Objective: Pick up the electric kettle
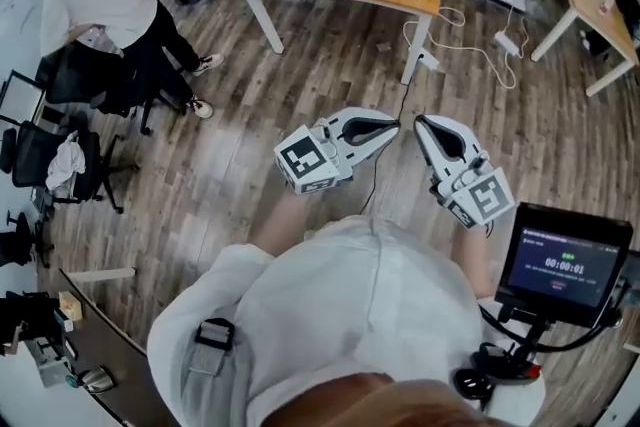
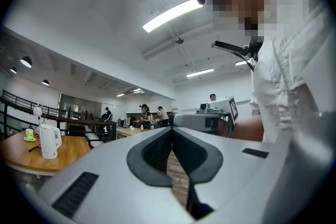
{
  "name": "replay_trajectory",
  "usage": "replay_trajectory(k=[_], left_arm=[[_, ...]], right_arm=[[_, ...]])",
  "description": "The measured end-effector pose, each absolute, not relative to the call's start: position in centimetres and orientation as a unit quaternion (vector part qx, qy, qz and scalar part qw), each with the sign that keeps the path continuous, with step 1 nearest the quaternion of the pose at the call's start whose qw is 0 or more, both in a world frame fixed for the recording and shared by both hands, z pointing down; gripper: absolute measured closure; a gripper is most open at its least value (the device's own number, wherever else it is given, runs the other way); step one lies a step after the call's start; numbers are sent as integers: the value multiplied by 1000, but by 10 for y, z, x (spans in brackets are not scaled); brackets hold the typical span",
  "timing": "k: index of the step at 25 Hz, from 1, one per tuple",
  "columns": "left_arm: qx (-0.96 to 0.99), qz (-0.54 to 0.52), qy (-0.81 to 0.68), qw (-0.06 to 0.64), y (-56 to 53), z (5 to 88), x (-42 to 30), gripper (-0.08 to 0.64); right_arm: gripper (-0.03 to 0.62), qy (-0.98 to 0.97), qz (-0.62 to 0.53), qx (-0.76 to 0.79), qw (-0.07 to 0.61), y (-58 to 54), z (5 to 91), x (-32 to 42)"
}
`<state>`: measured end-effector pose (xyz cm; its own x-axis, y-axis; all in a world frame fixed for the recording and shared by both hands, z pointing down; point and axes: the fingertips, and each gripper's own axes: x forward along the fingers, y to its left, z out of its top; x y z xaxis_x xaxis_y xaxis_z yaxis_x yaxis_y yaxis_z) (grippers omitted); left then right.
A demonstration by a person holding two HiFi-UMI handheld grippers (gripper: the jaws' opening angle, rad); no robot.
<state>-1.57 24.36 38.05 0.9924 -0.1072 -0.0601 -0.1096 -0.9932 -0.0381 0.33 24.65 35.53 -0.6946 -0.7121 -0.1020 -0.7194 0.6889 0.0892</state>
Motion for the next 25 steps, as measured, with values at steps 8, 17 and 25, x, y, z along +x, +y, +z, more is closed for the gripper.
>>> replay_trajectory(k=[8, 17, 25], left_arm=[[-998, 27, 58, 24, 244, 380, -18, 551], [-997, 33, 72, 20, 244, 382, -19, 551], [-997, 29, 70, 19, 248, 386, -18, 551]], right_arm=[[583, 920, 60, -386, 30, 246, 354, 2], [583, 920, 58, -387, 26, 250, 357, 5], [583, 919, 58, -388, 28, 250, 357, 6]])
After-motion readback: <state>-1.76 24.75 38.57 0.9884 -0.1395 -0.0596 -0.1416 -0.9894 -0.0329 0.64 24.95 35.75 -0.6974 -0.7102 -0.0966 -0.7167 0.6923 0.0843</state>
